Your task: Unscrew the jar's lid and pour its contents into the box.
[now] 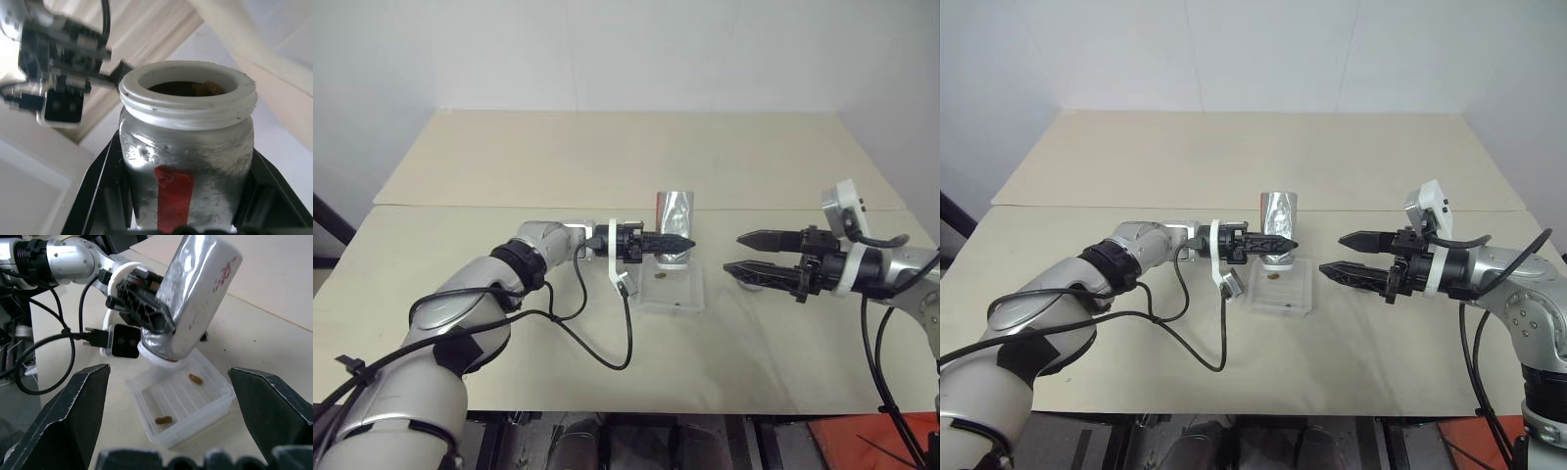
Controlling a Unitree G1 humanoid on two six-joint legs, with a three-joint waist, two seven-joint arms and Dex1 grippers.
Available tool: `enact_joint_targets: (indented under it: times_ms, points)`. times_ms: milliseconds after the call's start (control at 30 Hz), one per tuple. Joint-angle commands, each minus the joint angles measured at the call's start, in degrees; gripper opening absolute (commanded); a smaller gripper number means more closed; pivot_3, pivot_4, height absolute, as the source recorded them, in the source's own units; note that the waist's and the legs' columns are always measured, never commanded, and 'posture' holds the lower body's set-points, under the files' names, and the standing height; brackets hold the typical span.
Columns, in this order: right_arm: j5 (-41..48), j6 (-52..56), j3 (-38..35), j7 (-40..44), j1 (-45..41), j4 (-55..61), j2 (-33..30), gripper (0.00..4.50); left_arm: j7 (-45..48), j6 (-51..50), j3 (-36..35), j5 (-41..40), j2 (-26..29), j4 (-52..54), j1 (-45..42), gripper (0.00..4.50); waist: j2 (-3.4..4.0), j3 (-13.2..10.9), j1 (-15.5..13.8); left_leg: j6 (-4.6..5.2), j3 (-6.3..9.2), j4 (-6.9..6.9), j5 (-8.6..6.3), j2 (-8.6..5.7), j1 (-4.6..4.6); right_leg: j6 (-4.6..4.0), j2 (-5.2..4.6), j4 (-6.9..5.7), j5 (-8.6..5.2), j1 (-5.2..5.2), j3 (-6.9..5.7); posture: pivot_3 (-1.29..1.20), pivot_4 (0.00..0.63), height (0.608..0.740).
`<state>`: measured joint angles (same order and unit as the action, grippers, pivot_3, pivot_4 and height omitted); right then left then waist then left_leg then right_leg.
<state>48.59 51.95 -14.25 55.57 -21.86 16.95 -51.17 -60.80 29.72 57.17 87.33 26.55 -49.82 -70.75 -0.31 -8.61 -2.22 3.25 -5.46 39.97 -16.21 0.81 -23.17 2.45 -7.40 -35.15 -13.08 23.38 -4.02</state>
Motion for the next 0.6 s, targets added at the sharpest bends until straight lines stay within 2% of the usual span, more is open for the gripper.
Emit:
enact_joint_targets:
  times_ms: [33, 133, 200, 267, 367, 500, 600]
  points:
    - [0.13, -1.83, -0.98, -0.4, 0.1, 1.8, 0.38, 4.48, 12.21, 9.39, -12.66, -20.94, 0.13, -4.33, 1.44, 2.06, 0.01, 0.01, 0.1, 0.0, 0.0, 0.01, 0.0, 0.01, 0.02, 0.0, -0.01, -0.02, 0.0, 0.0, 0.0, 0.0, 0.15, 0.74]
    - [-0.03, -2.21, -0.89, -0.56, 0.47, 1.97, 0.52, 4.48, 25.74, 12.95, -21.81, -36.67, -0.58, -4.42, 5.4, 2.06, 0.02, 0.01, 0.3, -0.01, -0.03, 0.04, 0.0, 0.04, 0.07, 0.0, -0.04, -0.06, 0.0, -0.01, 0.0, 0.0, 0.15, 0.74]
    - [-0.14, -2.47, -0.73, -0.8, 0.66, 2.1, 0.69, 4.48, 38.34, 12.43, -27.88, -49.8, -1.95, -1.43, 9.93, 2.06, 0.05, 0.03, 0.63, -0.01, -0.03, 0.09, 0.01, 0.03, 0.08, 0.0, -0.04, -0.08, 0.0, -0.03, -0.01, 0.0, 0.15, 0.74]
    - [-0.27, -2.66, -0.56, -0.99, 0.84, 2.33, 0.87, 4.48, 51.58, 5.87, -34.98, -65.4, -4.9, 4.67, 16.17, 2.06, 0.07, 0.04, 0.83, -0.02, -0.04, 0.15, 0.01, 0.04, 0.11, 0.0, -0.04, -0.12, 0.0, -0.08, -0.03, 0.0, 0.15, 0.74]
    - [-0.48, -2.85, -0.33, -1.51, 0.91, 2.5, 1.22, 4.48, 63.93, -9.51, -43.44, -82.2, -8.71, 16.64, 24.2, 2.06, 0.07, 0.04, 1.13, -0.02, -0.01, 0.3, 0.01, 0.08, 0.07, 0.0, -0.05, -0.11, 0.0, -0.12, -0.07, 0.0, 0.15, 0.74]
    - [-0.78, -2.86, -0.14, -2.48, 1.32, 3.1, 1.7, 4.48, 70.92, -30.3, -51.0, -95.49, -11.22, 32.48, 32.41, 2.06, 0.07, 0.04, 1.66, -0.02, 0.05, 0.39, 0.01, 0.13, 0.11, 0.01, -0.04, -0.23, 0.0, -0.15, -0.02, 0.0, 0.15, 0.74]
    - [-0.71, -2.92, -0.17, -2.85, 1.57, 3.3, 1.8, 4.48, 70.62, -36.35, -53.91, -97.21, -11.82, 38.37, 35.46, 2.06, 0.07, 0.04, 1.62, -0.02, 0.05, 0.35, 0.01, 0.09, 0.31, 0.0, -0.03, -0.28, 0.0, -0.29, 0.03, 0.0, 0.15, 0.74]
